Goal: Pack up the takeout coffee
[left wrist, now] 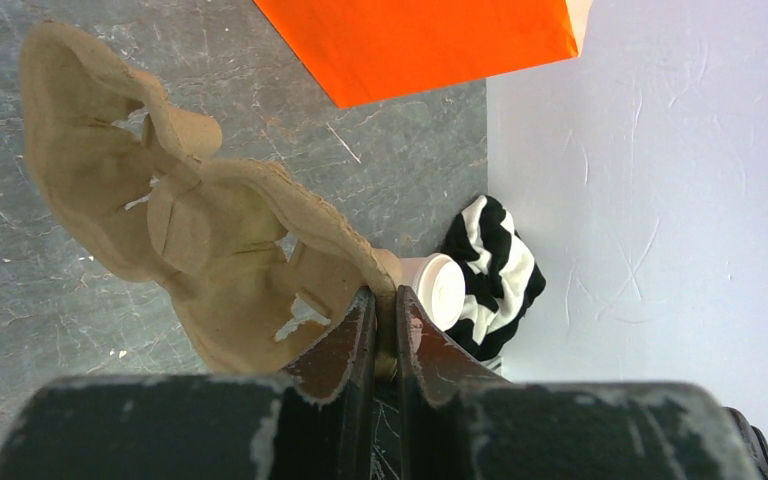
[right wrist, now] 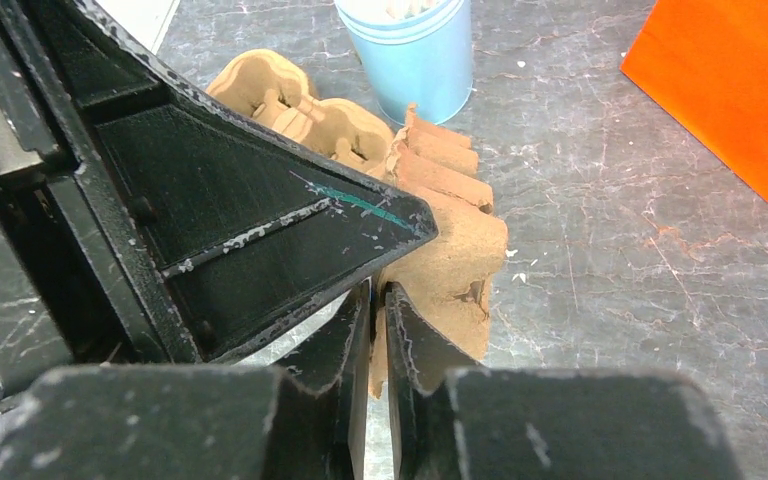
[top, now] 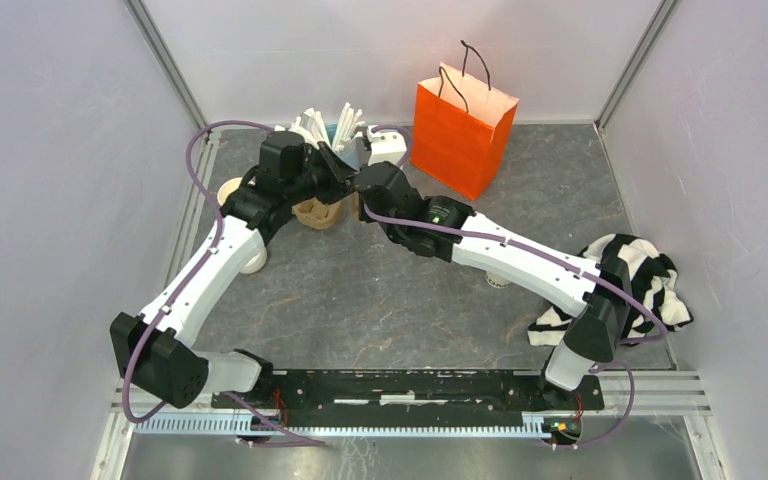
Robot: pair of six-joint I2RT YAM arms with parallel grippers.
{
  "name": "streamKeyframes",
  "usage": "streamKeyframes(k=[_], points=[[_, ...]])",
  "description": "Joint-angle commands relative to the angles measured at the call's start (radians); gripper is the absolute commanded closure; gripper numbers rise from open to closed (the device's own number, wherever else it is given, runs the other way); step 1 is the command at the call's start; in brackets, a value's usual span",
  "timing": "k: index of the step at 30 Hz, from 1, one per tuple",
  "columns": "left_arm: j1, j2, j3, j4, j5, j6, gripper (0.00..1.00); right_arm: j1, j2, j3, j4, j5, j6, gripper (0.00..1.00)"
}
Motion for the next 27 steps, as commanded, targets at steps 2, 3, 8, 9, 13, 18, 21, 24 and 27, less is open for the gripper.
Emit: streamKeyframes(k=[2, 3, 8, 9, 13, 18, 21, 24, 27], points=[[-0.005, -0.003, 0.042, 0.020, 0.004, -0.027, 0.84, 0.001, -0.011, -0.015, 0.069, 0.064, -0.014, 0.84], [-0.005, -0.003, 0.043, 0.017, 0.003, -0.027, 0.84, 0.001, -0.009, -0.018, 0.075, 0.060, -0.019, 0.83], [-0.005, -0.002, 0.043, 0.013, -0.002, -0.025, 0.84, 0.000, 0.003, -0.023, 0.078, 0.046, -0.033, 0.79], [-0.005, -0.001, 0.043, 0.014, -0.003, -0.025, 0.84, 0.001, 0.004, -0.023, 0.080, 0.045, -0.035, 0.80], [-0.005, -0.005, 0.044, 0.007, -0.008, -0.024, 0.84, 0.001, 0.009, -0.019, 0.082, 0.049, -0.049, 0.88], [-0.006, -0.010, 0.048, 0.006, -0.010, -0.027, 0.83, 0.000, -0.012, -0.038, 0.079, 0.049, -0.065, 1.00], [-0.005, -0.018, 0.055, 0.006, -0.009, -0.027, 0.66, 0.002, -0.042, -0.049, 0.087, 0.026, -0.096, 1.00], [-0.005, -0.030, 0.079, -0.013, -0.006, -0.011, 0.43, -0.003, -0.101, -0.096, 0.109, -0.002, -0.120, 1.00], [-0.005, -0.042, 0.129, -0.068, -0.011, 0.037, 0.25, -0.028, -0.190, -0.180, 0.134, -0.052, -0.140, 1.00]])
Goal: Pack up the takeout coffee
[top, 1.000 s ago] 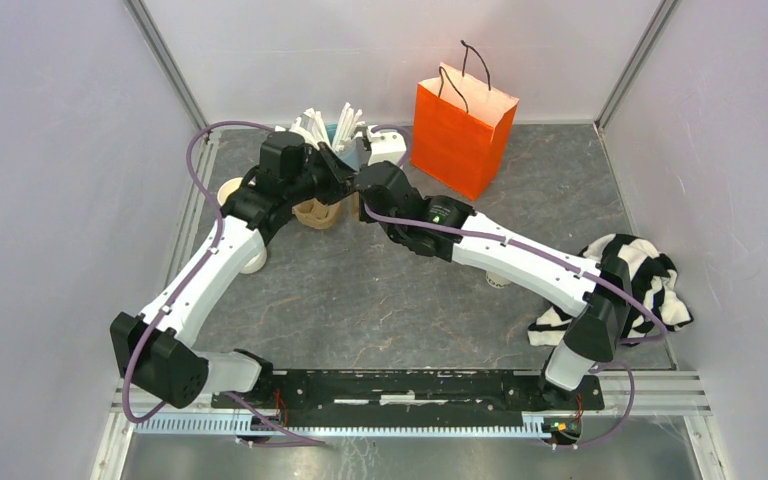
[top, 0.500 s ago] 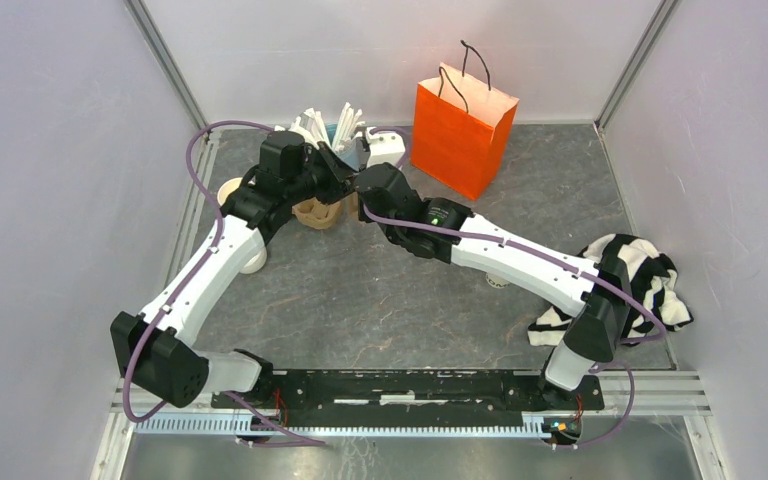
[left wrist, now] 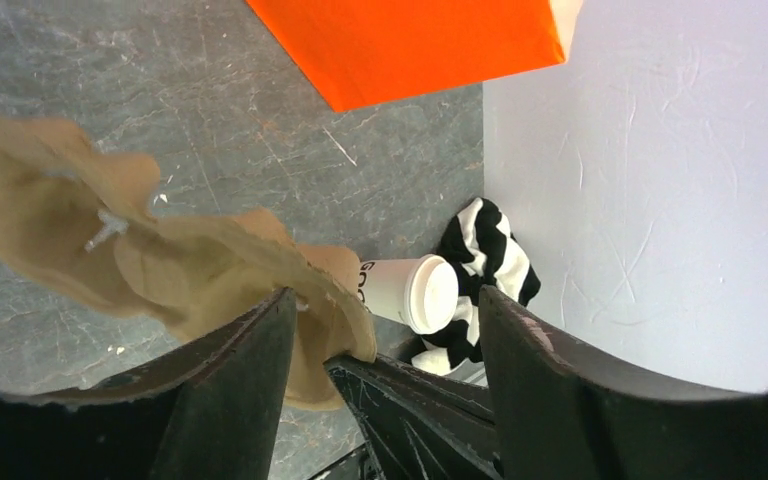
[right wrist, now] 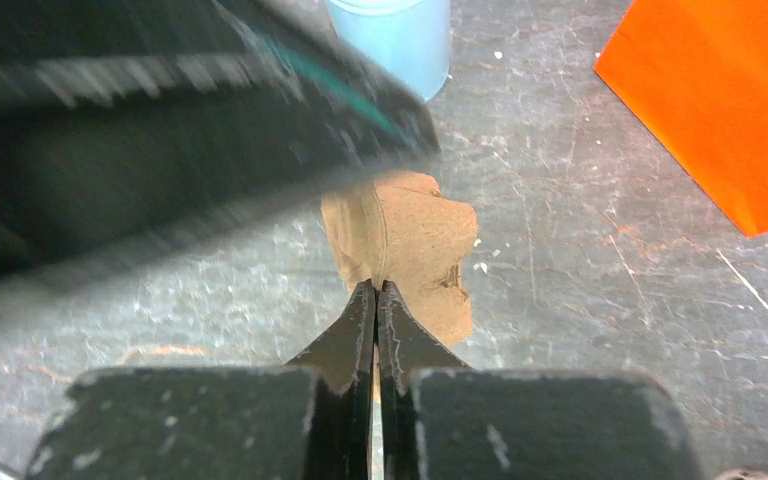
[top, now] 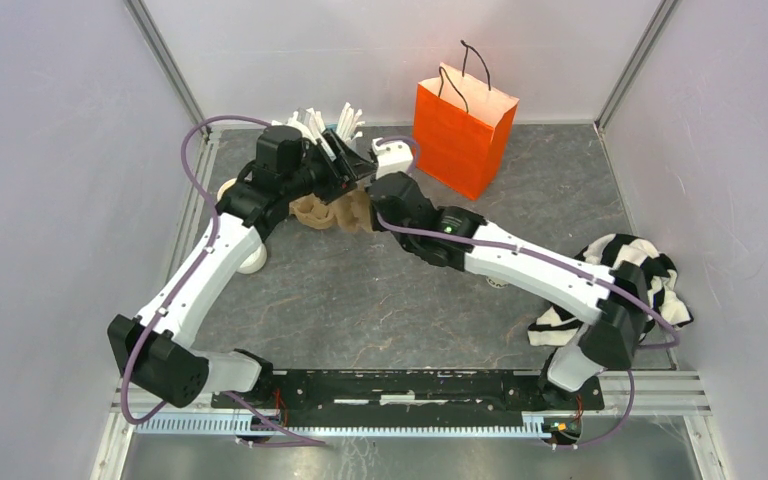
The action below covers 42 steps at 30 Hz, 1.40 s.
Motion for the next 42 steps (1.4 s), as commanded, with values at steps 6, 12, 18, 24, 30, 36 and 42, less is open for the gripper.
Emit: streamKeyframes(k=[6, 12, 18, 24, 30, 36, 42], points=[[-0.004, -0.055, 0.171, -0.137, 0.058, 0.141, 0.13, -0.124, -0.346, -0.207, -0.027, -0.089, -0.125, 1.00], [-0.016, 0.022, 0.242, -0.101, 0.179, 0.181, 0.14, -0.136, -0.581, -0.140, -0.286, 0.093, -0.273, 1.00], [-0.150, 0.194, 0.420, 0.002, 0.014, 0.163, 0.15, -0.136, -0.716, 0.004, -0.458, 0.302, -0.298, 1.00], [-0.256, 0.419, 0.575, 0.193, -0.167, 0.120, 0.23, -0.136, -0.784, 0.108, -0.526, 0.377, -0.305, 1.00], [-0.297, 0.666, 0.848, 0.287, -0.344, 0.175, 0.26, -0.135, -0.853, 0.120, -0.533, 0.387, -0.305, 1.00], [-0.299, 0.836, 1.040, 0.268, -0.538, 0.140, 0.34, -0.136, -0.896, 0.116, -0.482, 0.389, -0.356, 1.00], [-0.301, 0.862, 1.002, 0.323, -0.579, 0.096, 0.32, -0.134, -0.910, 0.106, -0.469, 0.411, -0.379, 1.00]])
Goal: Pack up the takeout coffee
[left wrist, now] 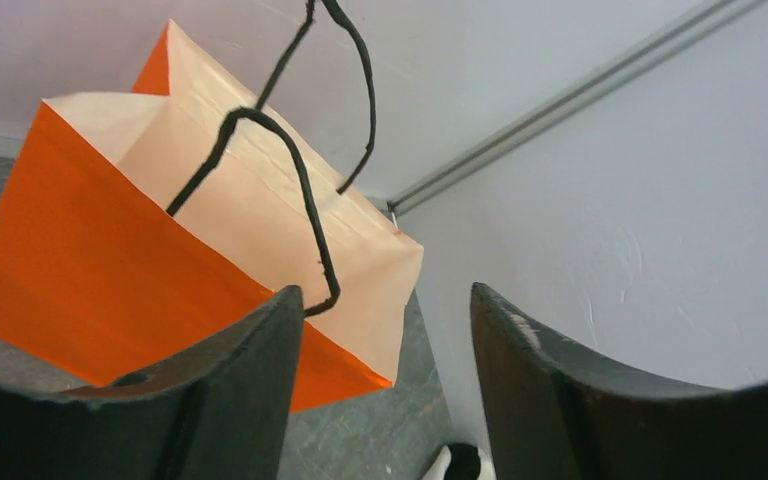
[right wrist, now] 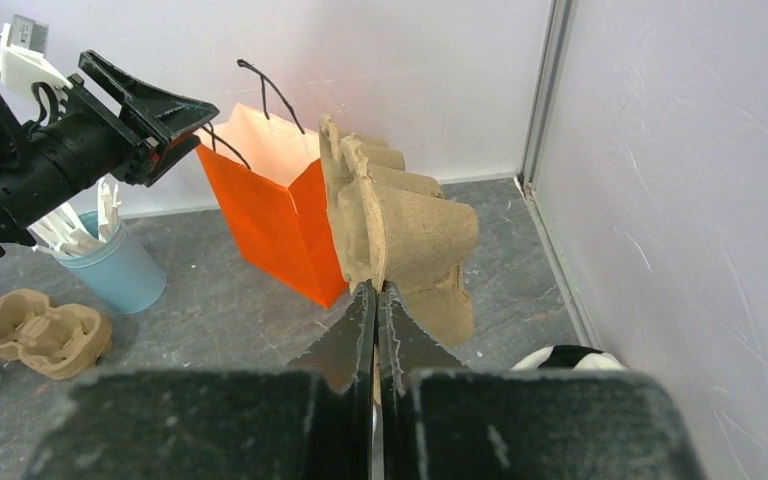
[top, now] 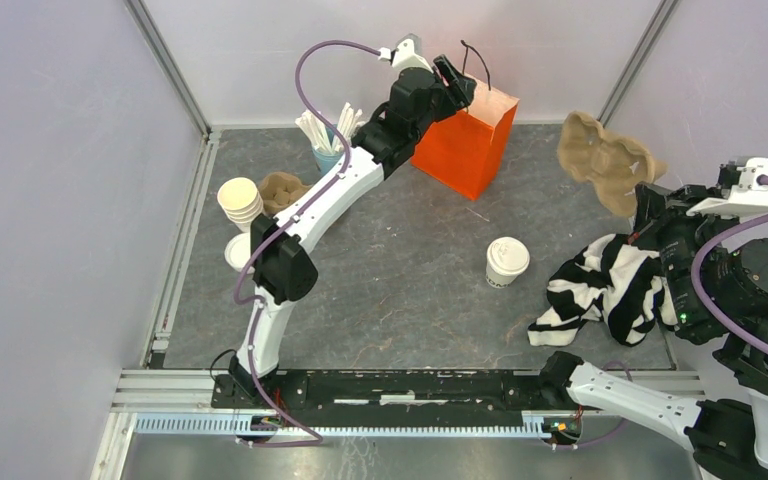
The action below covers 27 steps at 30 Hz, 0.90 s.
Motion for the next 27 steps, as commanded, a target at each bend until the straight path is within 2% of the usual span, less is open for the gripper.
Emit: streamKeyframes(k=[1, 4, 10, 12, 15, 18, 20, 24, 27], points=[[0.001, 0.019, 0.022, 0.097, -0.098, -0.021, 0.29, 0.002, -0.013, -0.013, 0.043, 0.040, -0.039, 1.00], [0.009, 0.050, 0.040, 0.134, -0.104, -0.011, 0.29, 0.003, -0.016, -0.018, 0.046, 0.039, -0.047, 1.00], [0.024, 0.101, 0.078, 0.151, -0.104, -0.018, 0.40, 0.002, -0.007, 0.003, 0.028, 0.013, -0.034, 1.00], [0.031, 0.105, 0.080, 0.160, -0.106, -0.015, 0.51, 0.002, -0.002, 0.010, 0.025, 0.003, -0.028, 1.00], [0.049, 0.104, 0.086, 0.159, -0.064, -0.028, 0.76, 0.003, 0.006, 0.019, 0.020, -0.011, -0.021, 1.00], [0.078, 0.084, 0.081, 0.117, 0.052, -0.061, 0.92, 0.003, 0.016, 0.028, 0.014, -0.030, -0.023, 1.00], [0.097, 0.056, 0.050, 0.076, 0.177, -0.100, 0.98, 0.002, 0.023, 0.033, 0.013, -0.039, -0.028, 1.00], [0.128, -0.028, -0.045, 0.014, 0.431, -0.144, 0.98, 0.002, 0.028, 0.028, 0.021, -0.060, -0.047, 1.00], [0.152, -0.098, -0.116, -0.051, 0.571, -0.138, 0.98, 0.002, 0.026, 0.018, 0.031, -0.078, -0.052, 1.00]])
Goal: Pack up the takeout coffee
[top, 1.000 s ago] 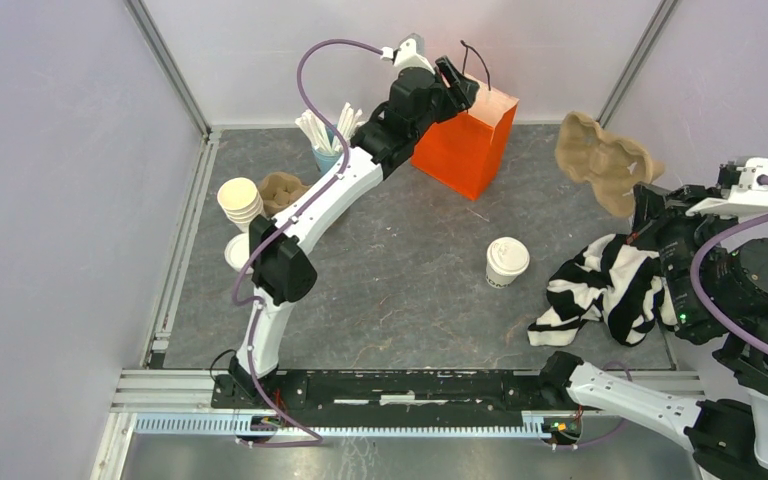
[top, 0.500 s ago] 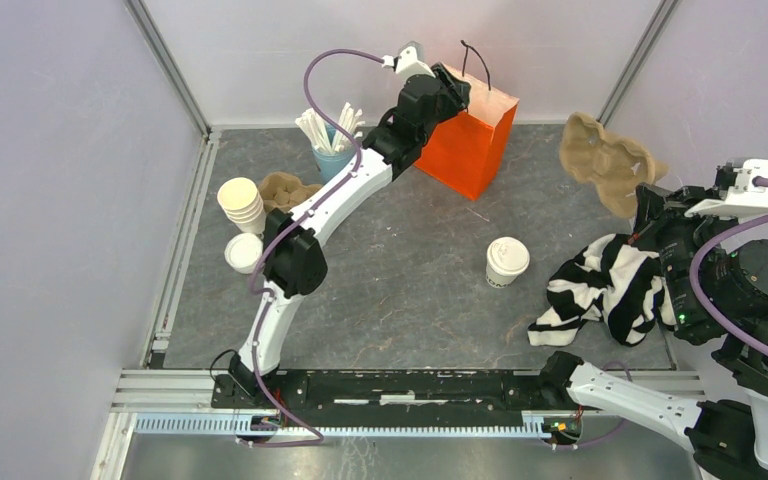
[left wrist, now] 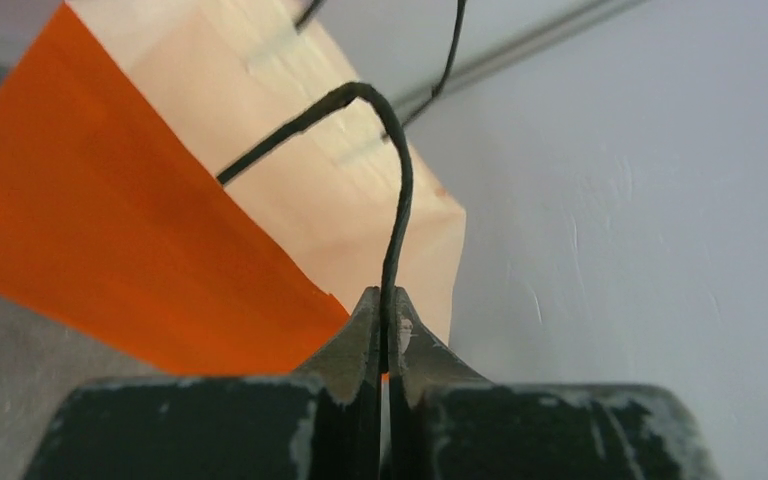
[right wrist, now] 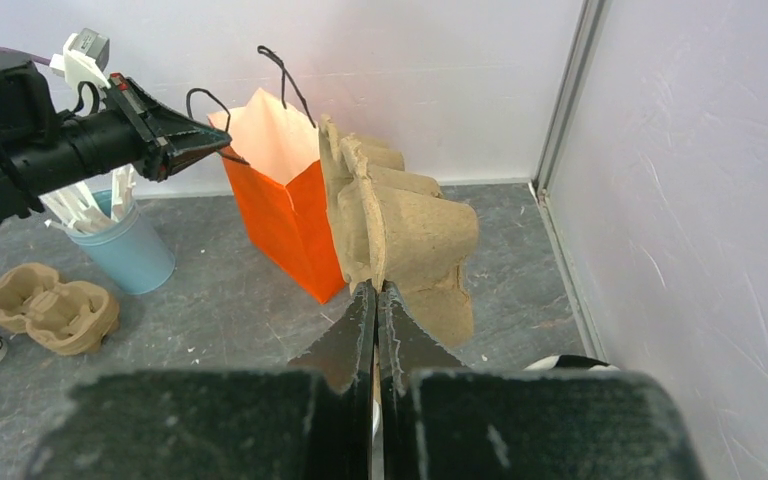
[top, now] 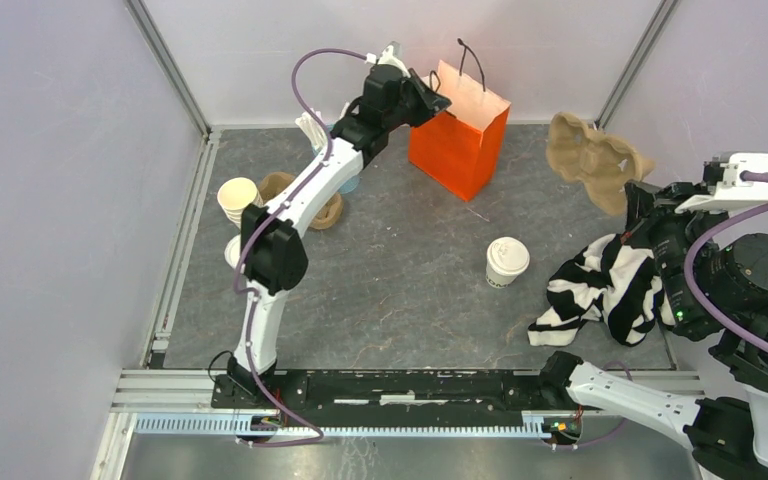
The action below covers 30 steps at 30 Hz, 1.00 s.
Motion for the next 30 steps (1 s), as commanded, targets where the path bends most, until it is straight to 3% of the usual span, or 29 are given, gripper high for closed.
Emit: streamKeyframes(k=[1, 10, 20, 24, 26, 30], points=[[0.033, -0.175, -0.094, -0.099, 0.323, -0.045, 0.98, 0.002, 0.010, 0.011, 0.035, -0.039, -0.024, 1.00], [0.103, -0.473, -0.445, -0.192, 0.604, 0.058, 0.98, 0.002, 0.043, 0.005, 0.043, -0.173, -0.022, 1.00], [0.170, -0.703, -0.668, -0.459, 0.735, 0.326, 0.98, 0.002, 0.125, 0.014, 0.063, -0.528, -0.074, 1.00], [0.223, -0.756, -0.704, -0.577, 0.666, 0.400, 0.96, 0.001, 0.149, 0.030, 0.069, -0.595, -0.074, 1.00], [0.237, -0.758, -0.666, -0.668, 0.561, 0.427, 0.91, 0.001, 0.153, 0.032, 0.085, -0.597, -0.069, 1.00], [0.238, -0.736, -0.487, -0.835, 0.338, 0.388, 0.63, 0.001, 0.160, 0.044, 0.138, -0.601, -0.054, 1.00]])
